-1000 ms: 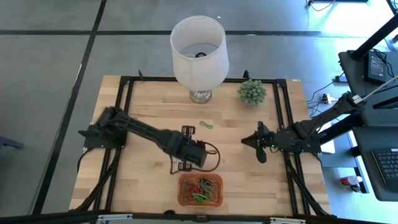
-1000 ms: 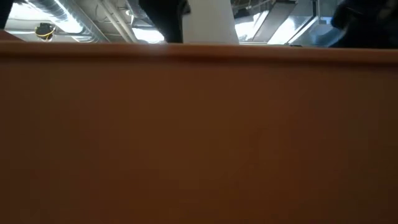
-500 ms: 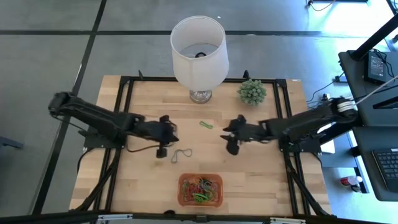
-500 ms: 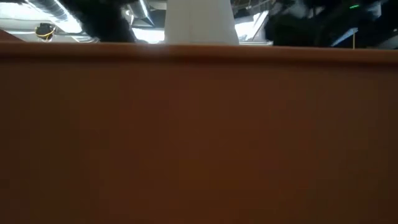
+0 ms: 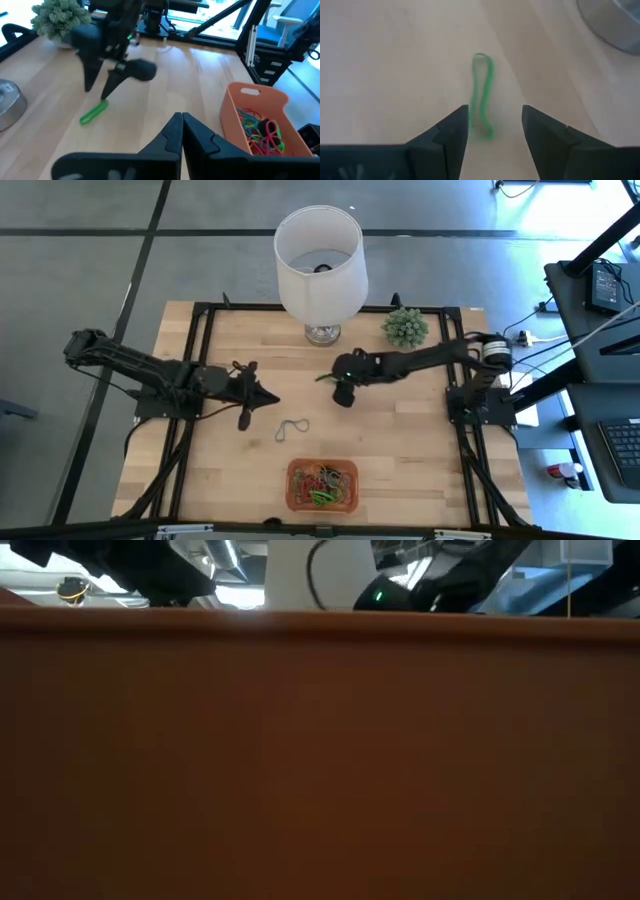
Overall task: Pick and place rubber bands into bin
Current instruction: Put the green rubber band into the orange bin, then put the blue rubber band into the orange bin
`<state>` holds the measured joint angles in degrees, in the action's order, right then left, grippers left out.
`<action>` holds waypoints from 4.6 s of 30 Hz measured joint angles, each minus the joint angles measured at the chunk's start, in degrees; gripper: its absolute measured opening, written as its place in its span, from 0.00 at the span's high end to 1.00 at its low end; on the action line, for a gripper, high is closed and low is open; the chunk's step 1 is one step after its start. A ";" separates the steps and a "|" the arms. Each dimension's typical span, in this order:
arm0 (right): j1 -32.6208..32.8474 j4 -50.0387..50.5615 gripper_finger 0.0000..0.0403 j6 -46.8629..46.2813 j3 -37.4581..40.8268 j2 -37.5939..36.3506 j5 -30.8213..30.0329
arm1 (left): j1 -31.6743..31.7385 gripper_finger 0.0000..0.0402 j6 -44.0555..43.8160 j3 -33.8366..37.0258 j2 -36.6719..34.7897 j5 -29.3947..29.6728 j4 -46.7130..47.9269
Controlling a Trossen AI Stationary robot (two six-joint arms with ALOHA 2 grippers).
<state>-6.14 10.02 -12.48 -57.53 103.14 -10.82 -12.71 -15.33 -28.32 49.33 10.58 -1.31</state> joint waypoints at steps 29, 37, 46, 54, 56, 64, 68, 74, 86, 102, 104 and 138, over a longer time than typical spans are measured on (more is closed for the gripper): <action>-2.90 -2.75 0.99 2.29 -1.33 5.78 11.28 | 0.00 1.00 -0.39 0.02 0.30 4.18 -0.23; 4.47 9.42 1.00 -5.13 -8.65 -2.95 -1.51 | 0.11 0.99 2.01 0.02 0.32 5.98 0.16; 21.07 21.35 1.00 -24.13 -24.28 -4.25 -14.14 | 0.07 0.99 2.16 0.02 0.32 0.48 2.51; 36.64 22.66 1.00 -43.02 -30.03 -1.99 -18.72 | 0.07 0.99 2.14 0.02 0.32 0.20 4.34; 39.86 22.47 1.00 -47.40 -30.84 0.03 -18.78 | 0.07 0.99 2.12 0.02 0.32 0.21 4.29; 47.31 24.82 1.00 -61.70 -35.47 11.06 -16.54 | 0.07 0.99 2.56 0.02 0.32 0.21 4.08; 47.92 31.59 1.00 -66.84 -38.21 16.07 -15.98 | 0.07 0.99 3.04 0.02 0.32 0.36 4.07; 46.87 35.31 0.99 -70.81 -38.69 19.42 -10.72 | 0.07 0.99 2.99 0.02 0.32 0.40 4.09; 45.28 35.19 0.71 -71.24 -38.70 16.03 -8.98 | 0.07 0.98 2.40 0.02 0.32 -1.89 4.10; 44.42 38.22 0.54 -70.61 -38.71 13.21 -8.58 | 0.07 0.98 2.36 0.02 0.32 -2.22 4.01; 44.13 37.53 0.58 -67.94 -38.70 12.61 -7.46 | 0.07 0.98 2.14 0.02 0.32 -3.84 3.96; 38.83 13.95 0.99 -33.99 3.87 -19.83 -7.47 | -2.56 0.99 2.13 -19.87 23.52 5.77 14.33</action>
<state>32.69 23.97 -46.46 -53.66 83.31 -18.29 -15.27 -13.20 -48.19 72.85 16.35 13.02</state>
